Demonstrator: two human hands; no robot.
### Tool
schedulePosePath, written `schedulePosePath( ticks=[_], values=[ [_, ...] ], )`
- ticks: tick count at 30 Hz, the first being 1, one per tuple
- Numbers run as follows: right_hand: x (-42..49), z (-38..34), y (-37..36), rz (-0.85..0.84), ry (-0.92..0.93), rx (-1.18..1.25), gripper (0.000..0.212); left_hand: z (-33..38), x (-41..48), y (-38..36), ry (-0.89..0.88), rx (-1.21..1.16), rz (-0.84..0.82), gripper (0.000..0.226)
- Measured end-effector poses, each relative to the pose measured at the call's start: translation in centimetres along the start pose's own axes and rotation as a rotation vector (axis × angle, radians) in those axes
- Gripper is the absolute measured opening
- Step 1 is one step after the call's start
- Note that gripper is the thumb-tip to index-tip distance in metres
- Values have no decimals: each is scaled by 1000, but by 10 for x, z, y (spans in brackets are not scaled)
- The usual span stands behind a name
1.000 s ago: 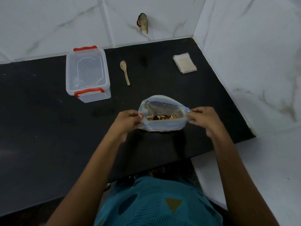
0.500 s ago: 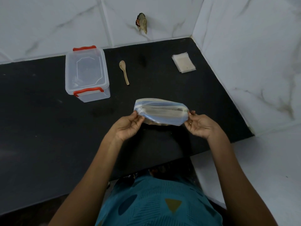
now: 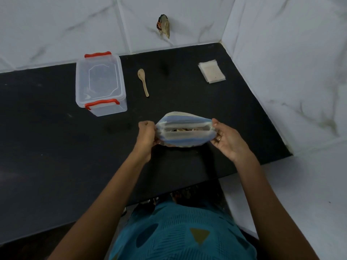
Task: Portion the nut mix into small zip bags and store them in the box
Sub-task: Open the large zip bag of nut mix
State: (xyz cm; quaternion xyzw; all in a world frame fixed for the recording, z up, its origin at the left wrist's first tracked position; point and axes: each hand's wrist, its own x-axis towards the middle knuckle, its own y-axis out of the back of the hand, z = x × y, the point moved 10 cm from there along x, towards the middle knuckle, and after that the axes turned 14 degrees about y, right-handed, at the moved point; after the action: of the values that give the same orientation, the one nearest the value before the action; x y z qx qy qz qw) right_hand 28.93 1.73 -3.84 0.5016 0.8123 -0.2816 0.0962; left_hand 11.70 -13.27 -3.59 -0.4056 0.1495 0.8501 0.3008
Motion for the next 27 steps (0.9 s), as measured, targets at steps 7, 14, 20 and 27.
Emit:
schedulePosePath(
  ticks=[7, 14, 20, 27],
  values=[
    [4, -33, -14, -145, 454, -761, 33, 23, -11, -9, -326, 522, 78, 33],
    [10, -47, -20, -183, 513, -1016, 34, 40, -5, 8, -489, 730, 260, 20],
    [17, -39, -10, -229, 338, -877, 18, 42, -3, 6, -370, 528, 22, 13],
    [21, -25, 1, -192, 129, -620, 19, 33, 1, 0, -205, 391, -159, 28]
  ],
)
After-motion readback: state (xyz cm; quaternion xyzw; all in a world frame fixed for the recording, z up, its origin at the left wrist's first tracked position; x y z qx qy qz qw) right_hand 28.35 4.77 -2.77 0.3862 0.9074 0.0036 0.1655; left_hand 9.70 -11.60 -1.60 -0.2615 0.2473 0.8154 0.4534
